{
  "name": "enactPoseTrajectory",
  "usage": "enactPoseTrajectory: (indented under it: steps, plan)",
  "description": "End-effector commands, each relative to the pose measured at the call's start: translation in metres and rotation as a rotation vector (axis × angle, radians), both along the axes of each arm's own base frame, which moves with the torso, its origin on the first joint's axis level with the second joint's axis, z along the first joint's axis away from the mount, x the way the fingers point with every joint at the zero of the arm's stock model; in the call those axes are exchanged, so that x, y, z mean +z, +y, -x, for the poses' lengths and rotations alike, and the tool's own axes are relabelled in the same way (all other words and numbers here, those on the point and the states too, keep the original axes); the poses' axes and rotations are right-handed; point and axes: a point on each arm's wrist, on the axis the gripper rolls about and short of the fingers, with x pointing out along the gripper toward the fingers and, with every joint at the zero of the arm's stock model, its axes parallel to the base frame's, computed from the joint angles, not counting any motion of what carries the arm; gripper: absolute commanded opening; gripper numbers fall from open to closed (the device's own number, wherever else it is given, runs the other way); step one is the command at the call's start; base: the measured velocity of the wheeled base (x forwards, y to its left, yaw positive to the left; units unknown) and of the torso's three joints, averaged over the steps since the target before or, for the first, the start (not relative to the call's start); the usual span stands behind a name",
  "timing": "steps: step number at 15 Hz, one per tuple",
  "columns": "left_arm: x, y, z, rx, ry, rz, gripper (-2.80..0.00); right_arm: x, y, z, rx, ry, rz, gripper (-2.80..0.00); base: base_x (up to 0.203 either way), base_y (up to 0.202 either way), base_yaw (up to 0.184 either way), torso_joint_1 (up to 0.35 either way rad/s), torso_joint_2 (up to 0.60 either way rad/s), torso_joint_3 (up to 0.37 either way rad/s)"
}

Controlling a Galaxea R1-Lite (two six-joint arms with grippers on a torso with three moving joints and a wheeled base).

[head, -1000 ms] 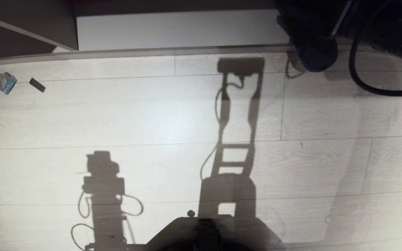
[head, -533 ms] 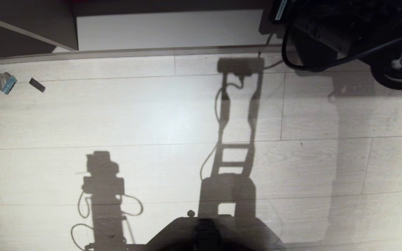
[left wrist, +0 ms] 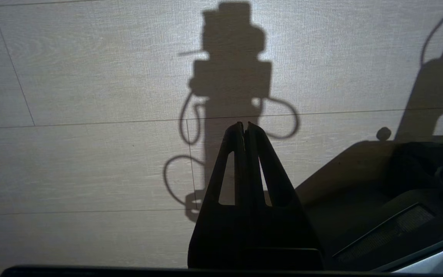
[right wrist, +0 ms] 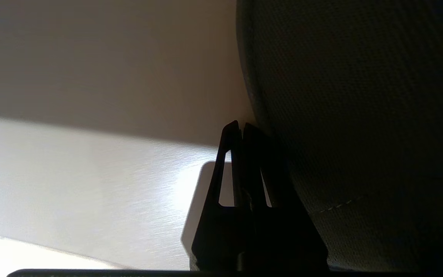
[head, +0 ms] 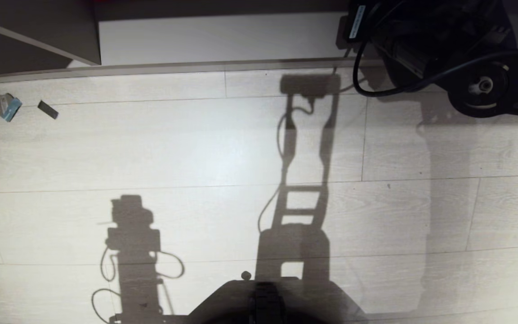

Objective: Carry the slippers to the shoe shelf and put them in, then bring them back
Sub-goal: Place the slippers into the shoe cabinet

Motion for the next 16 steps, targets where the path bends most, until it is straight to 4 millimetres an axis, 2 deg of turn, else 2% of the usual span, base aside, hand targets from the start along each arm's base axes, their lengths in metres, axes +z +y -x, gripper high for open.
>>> enactPoseTrajectory:
  steps: [1, 7, 13, 16]
  plan:
    - [0.0, 0.0, 0.0, 0.0, 0.001, 0.0, -2.8, 0.004, -0.013, -0.001, -0.034, -0.013, -0.004, -2.8, 0.0, 0.0, 0.0, 0.0, 0.0, 0.0]
    - [0.0, 0.0, 0.0, 0.0, -0.001, 0.0, -2.8, 0.006, -0.027, -0.004, -0.081, -0.021, 0.009, -2.8, 0.0, 0.0, 0.0, 0.0, 0.0, 0.0]
    - [0.0, 0.0, 0.0, 0.0, -0.001, 0.0, -2.8, 0.012, -0.057, -0.012, -0.179, -0.039, -0.004, -2.8, 0.0, 0.0, 0.0, 0.0, 0.0, 0.0]
    - [0.0, 0.0, 0.0, 0.0, -0.001, 0.0, -2.8, 0.016, -0.061, -0.01, -0.224, -0.046, -0.031, -2.8, 0.0, 0.0, 0.0, 0.0, 0.0, 0.0]
